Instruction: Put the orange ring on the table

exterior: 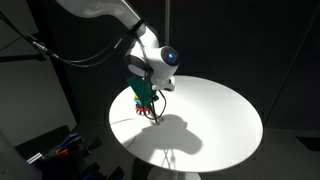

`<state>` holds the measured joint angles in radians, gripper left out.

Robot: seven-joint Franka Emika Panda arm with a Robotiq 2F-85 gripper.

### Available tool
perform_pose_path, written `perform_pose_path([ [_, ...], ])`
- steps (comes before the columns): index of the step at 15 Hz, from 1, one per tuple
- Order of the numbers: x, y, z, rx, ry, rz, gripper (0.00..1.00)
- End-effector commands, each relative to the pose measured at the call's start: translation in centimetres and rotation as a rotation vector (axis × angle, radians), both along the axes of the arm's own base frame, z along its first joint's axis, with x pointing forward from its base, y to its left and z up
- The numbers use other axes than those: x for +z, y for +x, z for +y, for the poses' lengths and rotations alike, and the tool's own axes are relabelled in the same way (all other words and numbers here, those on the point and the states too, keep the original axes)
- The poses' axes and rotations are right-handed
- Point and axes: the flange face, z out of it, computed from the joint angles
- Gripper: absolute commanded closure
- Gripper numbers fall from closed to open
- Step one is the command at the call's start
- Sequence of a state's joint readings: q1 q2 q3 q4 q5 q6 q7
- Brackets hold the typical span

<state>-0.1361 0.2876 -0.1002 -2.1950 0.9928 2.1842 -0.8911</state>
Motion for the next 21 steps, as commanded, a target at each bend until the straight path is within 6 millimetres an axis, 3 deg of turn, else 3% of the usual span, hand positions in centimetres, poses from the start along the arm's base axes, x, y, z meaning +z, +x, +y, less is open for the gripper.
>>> perform_pose_path([
  [1, 0.0, 0.7, -0.3, 0.000, 0.013, -0.027, 0.58],
  [2, 0.0, 0.7, -0.3, 0.000, 0.013, -0.026, 0.60],
  [12, -0.6, 0.6, -0.2, 0.010, 0.016, -0.027, 0.48],
  [14, -0.7, 0.7, -0.1, 0.011, 0.019, -0.028, 0.49],
  [17, -0.9, 0.7, -0.2, 0.011, 0.018, -0.025, 0.66],
  [19, -1.0, 0.7, -0.2, 0.011, 0.018, -0.025, 0.65],
  [20, -0.9, 0.8, -0.2, 0.010, 0.019, -0.026, 0.70],
  [21, -0.9, 0.8, -0.2, 0.010, 0.019, -0.026, 0.67],
])
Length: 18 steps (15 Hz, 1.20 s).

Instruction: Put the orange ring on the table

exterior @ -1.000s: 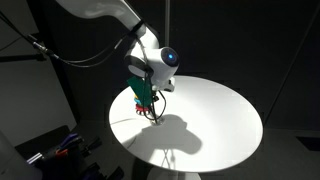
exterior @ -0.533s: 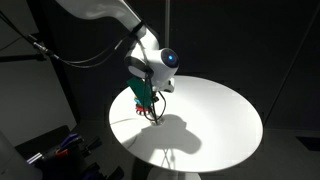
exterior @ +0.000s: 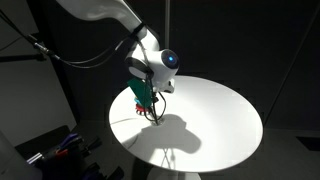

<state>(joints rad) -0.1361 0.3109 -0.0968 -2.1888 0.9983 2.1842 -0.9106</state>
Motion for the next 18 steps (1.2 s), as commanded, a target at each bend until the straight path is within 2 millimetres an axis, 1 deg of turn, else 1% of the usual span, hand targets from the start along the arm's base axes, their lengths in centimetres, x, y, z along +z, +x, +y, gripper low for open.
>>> perform_pose_path([
  [1, 0.1, 0.7, -0.3, -0.003, 0.015, -0.030, 0.69],
  [2, 0.1, 0.8, -0.3, -0.004, 0.015, -0.030, 0.73],
  [3, 0.1, 0.8, -0.3, -0.004, 0.015, -0.031, 0.88],
  [4, 0.1, 0.8, -0.3, -0.004, 0.014, -0.032, 0.90],
  [5, 0.2, 0.8, -0.3, -0.004, 0.013, -0.032, 0.96],
  [7, 0.4, 0.8, -0.3, -0.005, 0.013, -0.032, 0.93],
  [8, 0.6, 0.7, -0.3, -0.005, 0.013, -0.033, 0.97],
  [9, 0.8, 0.8, -0.2, -0.004, 0.013, -0.035, 0.98],
  [10, 1.0, 0.8, -0.2, -0.004, 0.013, -0.037, 0.95],
  [18, 2.5, 1.0, -0.2, -0.004, 0.020, -0.057, 0.96],
])
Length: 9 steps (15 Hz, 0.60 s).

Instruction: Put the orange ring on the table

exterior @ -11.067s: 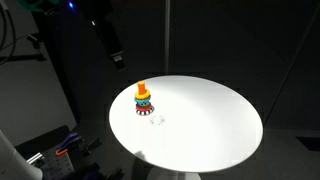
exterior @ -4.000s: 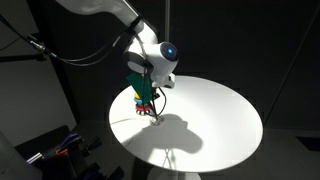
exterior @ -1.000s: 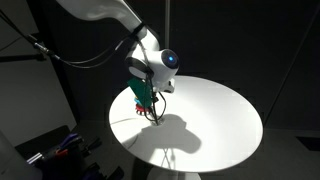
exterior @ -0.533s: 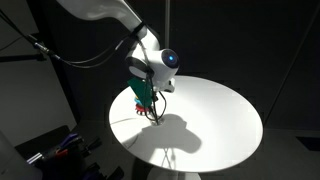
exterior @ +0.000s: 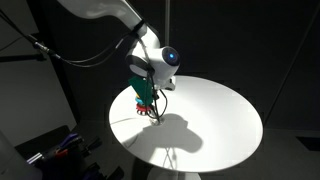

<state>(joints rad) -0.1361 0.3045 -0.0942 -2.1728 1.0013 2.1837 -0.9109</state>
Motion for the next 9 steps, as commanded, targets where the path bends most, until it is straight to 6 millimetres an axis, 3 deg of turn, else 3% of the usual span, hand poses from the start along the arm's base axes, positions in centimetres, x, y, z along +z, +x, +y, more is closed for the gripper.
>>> perform_pose_path([
  [1, 2.1, 0.3, -0.1, -0.003, 0.030, -0.040, 0.96],
  [9, 7.0, 0.1, 0.4, 0.011, 0.061, -0.096, 0.96],
])
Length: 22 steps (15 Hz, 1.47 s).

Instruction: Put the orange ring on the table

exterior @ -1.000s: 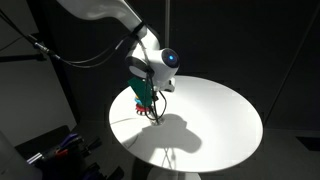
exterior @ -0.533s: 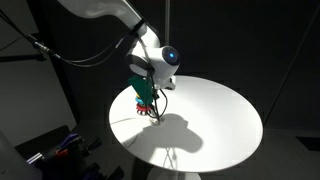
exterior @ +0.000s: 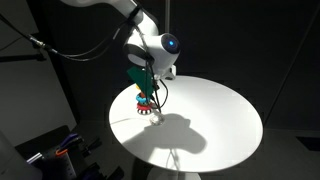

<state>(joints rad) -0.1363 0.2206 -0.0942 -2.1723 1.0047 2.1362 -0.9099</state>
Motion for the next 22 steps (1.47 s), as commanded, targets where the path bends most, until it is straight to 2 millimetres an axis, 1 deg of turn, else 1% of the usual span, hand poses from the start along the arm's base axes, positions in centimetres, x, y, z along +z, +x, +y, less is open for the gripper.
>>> perform_pose_path([
  [1, 3.1, -0.3, 0.0, -0.008, 0.038, -0.039, 0.96],
  [7, 6.4, -0.6, -0.1, -0.006, 0.043, -0.082, 0.96],
  [11, 8.0, -0.7, -1.1, -0.032, 0.004, -0.109, 0.96],
  [14, 8.3, -0.6, -2.5, -0.068, -0.033, -0.119, 0.96],
  [18, 8.1, -0.7, -4.9, -0.126, -0.110, -0.121, 0.96],
  [19, 8.6, -0.8, -5.7, -0.141, -0.135, -0.118, 0.96],
  [22, 8.6, -1.4, -7.6, -0.168, -0.213, -0.087, 0.96],
])
